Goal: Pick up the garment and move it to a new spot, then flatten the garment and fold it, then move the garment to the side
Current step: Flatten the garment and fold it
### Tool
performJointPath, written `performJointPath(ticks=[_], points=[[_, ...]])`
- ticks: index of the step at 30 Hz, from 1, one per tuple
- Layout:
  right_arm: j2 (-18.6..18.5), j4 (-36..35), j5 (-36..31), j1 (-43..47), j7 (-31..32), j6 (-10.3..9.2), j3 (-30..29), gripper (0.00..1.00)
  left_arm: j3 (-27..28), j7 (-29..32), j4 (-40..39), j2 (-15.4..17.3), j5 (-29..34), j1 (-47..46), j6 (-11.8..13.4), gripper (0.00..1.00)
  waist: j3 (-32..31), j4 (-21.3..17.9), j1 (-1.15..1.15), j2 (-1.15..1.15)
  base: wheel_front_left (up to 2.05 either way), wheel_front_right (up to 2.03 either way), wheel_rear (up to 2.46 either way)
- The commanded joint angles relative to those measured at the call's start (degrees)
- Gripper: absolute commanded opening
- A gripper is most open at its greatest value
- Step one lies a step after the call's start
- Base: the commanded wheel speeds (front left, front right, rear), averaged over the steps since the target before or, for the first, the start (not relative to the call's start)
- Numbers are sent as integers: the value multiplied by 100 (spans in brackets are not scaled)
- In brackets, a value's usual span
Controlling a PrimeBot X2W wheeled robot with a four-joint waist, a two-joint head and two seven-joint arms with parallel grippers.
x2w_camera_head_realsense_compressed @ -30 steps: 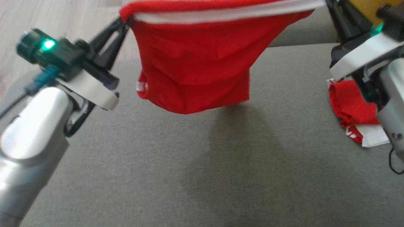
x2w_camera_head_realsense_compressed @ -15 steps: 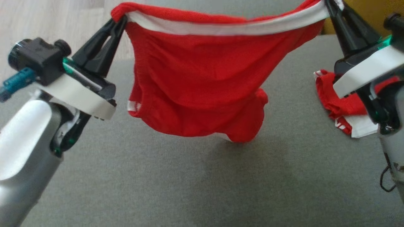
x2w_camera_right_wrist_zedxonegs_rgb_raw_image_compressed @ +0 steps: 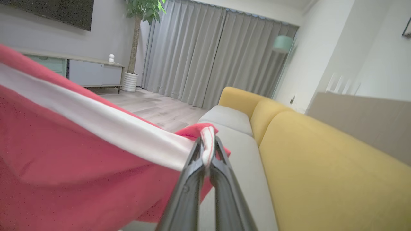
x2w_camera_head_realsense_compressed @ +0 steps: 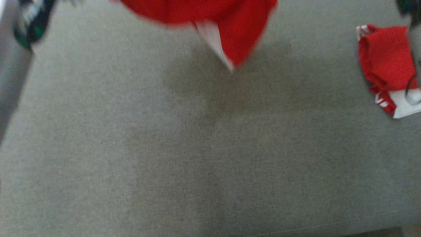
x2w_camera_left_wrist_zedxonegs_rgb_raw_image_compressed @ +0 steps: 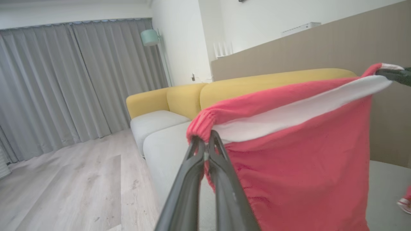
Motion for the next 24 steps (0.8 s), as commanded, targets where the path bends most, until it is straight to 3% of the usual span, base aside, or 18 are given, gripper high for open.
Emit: performJointPath(ticks=[1,4,8,11,18,24], points=[[71,84,-221,-378,-269,39,174,0,279,-166,91,178,80,-538,-24,0,516,18,-3,0,0,0,0],[181,860,-533,-1010,-872,39,498,0,274,-656,674,19,217,-1140,-44,0,743,31,-3,0,0,0,0],[398,1679,-785,-1519,-1543,39,213,0,238,-1242,1264,-173,323,-1597,-56,0,965,61,-3,0,0,0,0],[576,2106,-977,-1494,-1705,39,144,0,134,-1463,1592,-313,340,-1612,-64,0,1067,92,-3,0,0,0,0],[645,2827,-891,-771,-1763,39,757,0,-243,-1601,1587,-535,157,-801,-70,0,962,193,-3,0,0,0,0],[443,3152,-55,143,-1587,39,1923,0,-749,-1604,866,-163,166,510,-70,0,535,251,-3,0,0,0,0]])
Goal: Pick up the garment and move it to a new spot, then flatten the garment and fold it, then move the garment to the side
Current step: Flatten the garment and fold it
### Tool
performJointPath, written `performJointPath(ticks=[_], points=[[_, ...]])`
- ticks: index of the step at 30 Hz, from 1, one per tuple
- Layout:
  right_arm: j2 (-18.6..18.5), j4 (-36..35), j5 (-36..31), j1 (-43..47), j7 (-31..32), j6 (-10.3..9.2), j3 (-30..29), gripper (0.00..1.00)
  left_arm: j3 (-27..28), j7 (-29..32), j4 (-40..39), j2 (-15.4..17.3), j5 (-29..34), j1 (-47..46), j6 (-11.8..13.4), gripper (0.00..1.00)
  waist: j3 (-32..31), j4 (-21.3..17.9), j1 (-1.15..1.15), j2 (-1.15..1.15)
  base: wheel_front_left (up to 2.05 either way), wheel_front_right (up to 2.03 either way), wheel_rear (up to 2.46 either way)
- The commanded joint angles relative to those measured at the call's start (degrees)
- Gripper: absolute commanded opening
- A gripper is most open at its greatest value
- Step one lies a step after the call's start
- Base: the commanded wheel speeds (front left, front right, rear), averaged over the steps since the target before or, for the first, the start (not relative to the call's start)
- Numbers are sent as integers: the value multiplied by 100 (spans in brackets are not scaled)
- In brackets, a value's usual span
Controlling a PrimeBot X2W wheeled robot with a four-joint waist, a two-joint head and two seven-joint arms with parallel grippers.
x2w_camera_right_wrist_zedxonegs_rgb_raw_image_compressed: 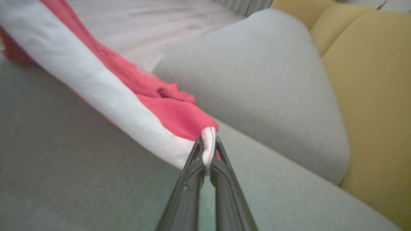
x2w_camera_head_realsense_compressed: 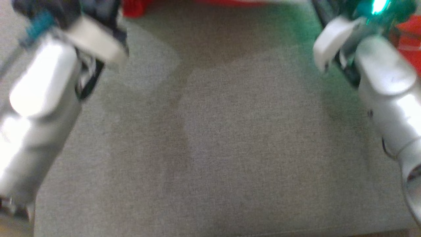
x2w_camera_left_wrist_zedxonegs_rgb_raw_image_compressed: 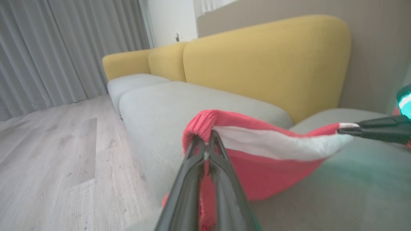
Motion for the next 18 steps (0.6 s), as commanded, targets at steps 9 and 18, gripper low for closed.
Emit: performJointPath(ticks=[9,18], points=[[-1158,-1211,2069,880,1103,39,1901,0,-499,-27,-917,928,390,1481,11,0,-842,96,1,0,0,0,0],[-1971,-2005,3077,1088,1594,39,2819,0,-870,-28,-1396,1076,689,2522,14,0,-1378,107,1,0,0,0,0]])
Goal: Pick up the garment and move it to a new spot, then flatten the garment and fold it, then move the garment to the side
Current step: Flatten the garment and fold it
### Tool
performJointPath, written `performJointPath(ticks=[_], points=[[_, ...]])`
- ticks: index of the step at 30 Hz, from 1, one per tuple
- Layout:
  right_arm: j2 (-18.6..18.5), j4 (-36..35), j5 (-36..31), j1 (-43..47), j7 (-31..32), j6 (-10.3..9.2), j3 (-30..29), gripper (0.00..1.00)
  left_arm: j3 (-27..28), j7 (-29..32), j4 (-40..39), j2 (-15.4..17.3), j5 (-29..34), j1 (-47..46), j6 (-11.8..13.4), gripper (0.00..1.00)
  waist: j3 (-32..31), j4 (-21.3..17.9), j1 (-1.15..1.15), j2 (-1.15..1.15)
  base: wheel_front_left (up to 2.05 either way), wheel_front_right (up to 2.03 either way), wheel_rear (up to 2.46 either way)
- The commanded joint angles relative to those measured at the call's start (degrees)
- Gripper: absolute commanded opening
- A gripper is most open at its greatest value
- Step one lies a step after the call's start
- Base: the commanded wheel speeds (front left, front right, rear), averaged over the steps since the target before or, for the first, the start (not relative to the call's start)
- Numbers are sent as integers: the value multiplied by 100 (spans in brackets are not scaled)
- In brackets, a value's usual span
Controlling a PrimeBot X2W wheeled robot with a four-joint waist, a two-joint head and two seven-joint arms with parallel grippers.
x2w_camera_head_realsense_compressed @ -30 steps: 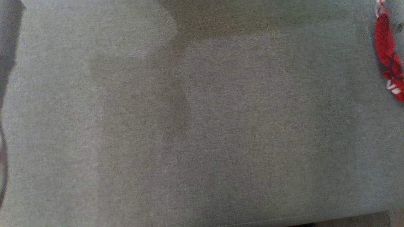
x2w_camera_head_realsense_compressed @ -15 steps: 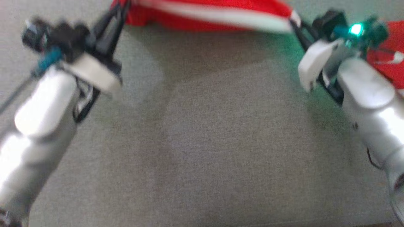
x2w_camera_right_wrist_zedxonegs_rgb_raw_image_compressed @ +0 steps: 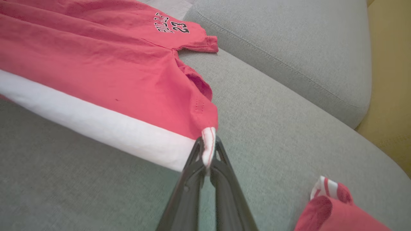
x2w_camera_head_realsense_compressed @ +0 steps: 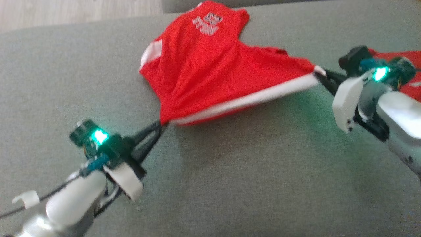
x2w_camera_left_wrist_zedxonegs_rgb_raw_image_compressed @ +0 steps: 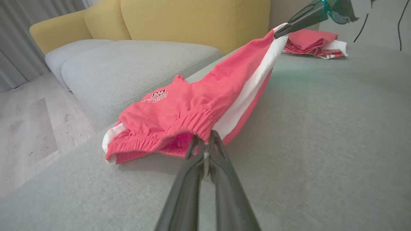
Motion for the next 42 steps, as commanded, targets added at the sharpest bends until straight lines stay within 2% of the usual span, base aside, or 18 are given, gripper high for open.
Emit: performJointPath(ticks=[1,6,16,17,21,25,33,42], points=[[-252,-189,174,207,91,39,65,0,217,-29,-174,251,15,-3,27,0,-195,0,2,0,0,0,0],[-746,-798,532,519,534,39,306,0,184,-29,-388,287,-26,625,106,0,-536,-60,2,0,0,0,0],[-1923,-2228,1121,1548,1356,39,383,0,14,-29,-1054,315,-138,1631,393,0,-1017,-181,2,0,0,0,0],[-2124,-2514,1234,1696,1413,39,384,0,-5,-29,-1207,343,-150,1761,478,0,-1022,-203,2,0,0,0,0],[-2414,-2821,1233,1727,1406,39,279,0,3,-9,-1414,382,-169,1830,579,0,-969,-207,2,0,0,0,0],[-2430,-2860,1115,1493,1414,39,17,0,107,12,-1531,364,-188,1653,630,0,-848,-140,2,0,0,0,0],[-2083,-2597,764,732,1699,39,-346,0,279,54,-1536,271,-130,1063,585,0,-346,200,2,0,0,0,0],[-1632,-2123,454,-251,1921,39,-242,0,372,39,-1287,-43,-154,468,407,0,206,706,2,0,0,0,0]])
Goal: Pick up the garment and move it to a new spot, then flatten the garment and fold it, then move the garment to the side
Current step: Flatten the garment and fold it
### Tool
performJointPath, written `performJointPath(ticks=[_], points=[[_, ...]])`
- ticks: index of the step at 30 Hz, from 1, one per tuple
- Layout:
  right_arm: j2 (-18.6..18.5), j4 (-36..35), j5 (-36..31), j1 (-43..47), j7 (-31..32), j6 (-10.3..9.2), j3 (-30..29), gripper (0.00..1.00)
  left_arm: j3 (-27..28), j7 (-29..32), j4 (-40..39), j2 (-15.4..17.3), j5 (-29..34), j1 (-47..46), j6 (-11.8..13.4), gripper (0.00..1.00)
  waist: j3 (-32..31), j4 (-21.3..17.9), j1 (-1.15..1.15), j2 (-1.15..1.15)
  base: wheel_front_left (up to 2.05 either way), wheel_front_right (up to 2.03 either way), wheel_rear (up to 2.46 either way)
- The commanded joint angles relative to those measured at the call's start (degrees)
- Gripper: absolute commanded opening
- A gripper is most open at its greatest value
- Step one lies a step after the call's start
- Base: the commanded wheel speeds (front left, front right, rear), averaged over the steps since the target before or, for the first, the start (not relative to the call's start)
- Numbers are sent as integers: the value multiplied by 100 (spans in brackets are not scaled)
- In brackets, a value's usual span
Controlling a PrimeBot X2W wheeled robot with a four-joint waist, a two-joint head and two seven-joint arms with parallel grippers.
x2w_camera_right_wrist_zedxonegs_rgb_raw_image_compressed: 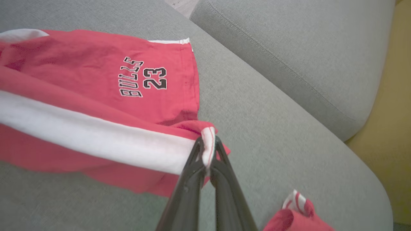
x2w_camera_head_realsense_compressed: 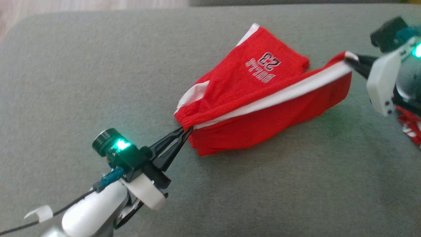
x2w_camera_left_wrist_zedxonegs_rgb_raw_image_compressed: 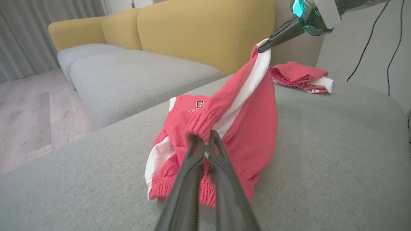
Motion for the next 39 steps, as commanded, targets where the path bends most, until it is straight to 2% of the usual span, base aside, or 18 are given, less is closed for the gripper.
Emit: performJointPath(ticks=[1,7,12,20,39], points=[[-30,33,-51,-91,35,39,-18,0,249,-18,-60,97,-1,-283,-18,0,211,230,-1,0,0,0,0],[436,664,-49,-666,97,39,244,0,189,-44,256,-208,39,-601,-147,0,453,506,-1,0,0,0,0],[621,1039,-52,-1059,88,39,423,0,201,-64,452,-399,70,-807,-205,0,675,701,-1,0,0,0,0],[734,1420,-125,-1429,-25,39,537,0,370,-79,601,-657,176,-1019,-254,0,900,907,-1,0,0,0,0],[959,1856,-573,-1784,-491,39,559,0,699,-81,642,-891,506,-1070,-371,0,1346,1132,-1,0,0,0,0]])
